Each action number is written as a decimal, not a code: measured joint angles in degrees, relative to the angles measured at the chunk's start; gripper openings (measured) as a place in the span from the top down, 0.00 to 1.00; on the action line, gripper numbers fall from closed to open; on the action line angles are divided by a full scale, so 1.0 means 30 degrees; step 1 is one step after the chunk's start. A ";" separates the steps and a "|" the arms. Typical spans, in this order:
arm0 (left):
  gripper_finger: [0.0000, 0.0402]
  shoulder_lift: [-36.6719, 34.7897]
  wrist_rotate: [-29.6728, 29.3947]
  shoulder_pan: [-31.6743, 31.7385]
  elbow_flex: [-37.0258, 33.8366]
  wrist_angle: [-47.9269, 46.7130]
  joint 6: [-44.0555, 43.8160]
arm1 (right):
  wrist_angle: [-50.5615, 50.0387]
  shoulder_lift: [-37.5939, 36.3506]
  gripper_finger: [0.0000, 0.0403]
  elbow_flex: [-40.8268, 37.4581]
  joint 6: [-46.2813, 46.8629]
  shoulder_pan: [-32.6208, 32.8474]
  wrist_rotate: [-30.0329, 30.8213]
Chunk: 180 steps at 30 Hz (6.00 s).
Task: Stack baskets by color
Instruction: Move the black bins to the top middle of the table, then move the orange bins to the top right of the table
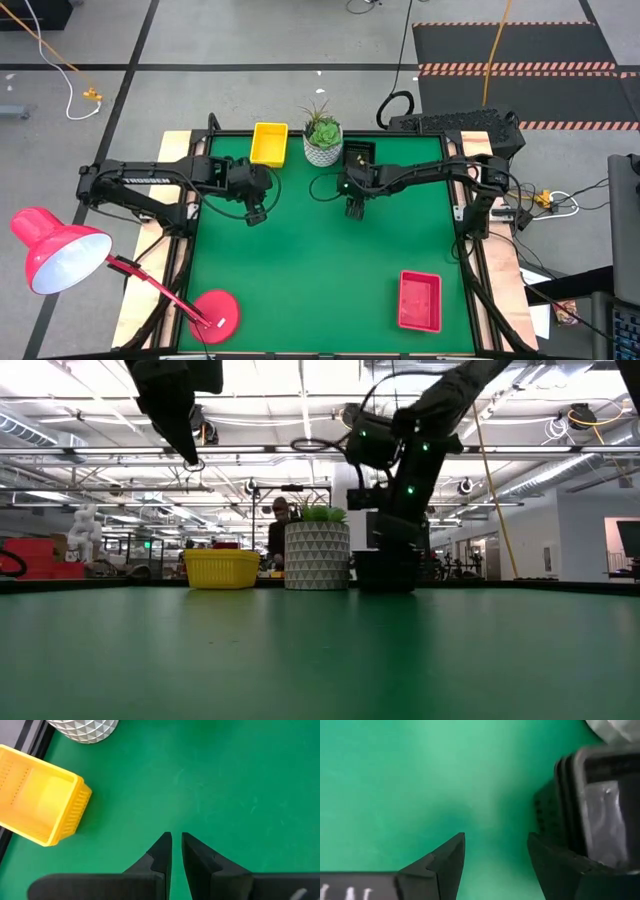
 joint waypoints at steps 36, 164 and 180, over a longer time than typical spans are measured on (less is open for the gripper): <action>0.88 0.0000 -0.1459 -0.0484 -0.0007 0.0314 0.0587 | -0.5467 -0.9081 0.50 -0.0970 0.2874 0.2644 -0.4900; 0.88 0.0007 -0.1253 0.1256 -0.0003 0.3591 0.4348 | 0.0545 -1.2503 1.00 -0.7993 0.0314 -0.7972 0.0918; 0.88 0.0007 -0.1253 0.1251 0.0000 0.3336 0.3614 | -0.2242 -1.3103 1.00 -0.7993 0.6680 0.1872 -0.1923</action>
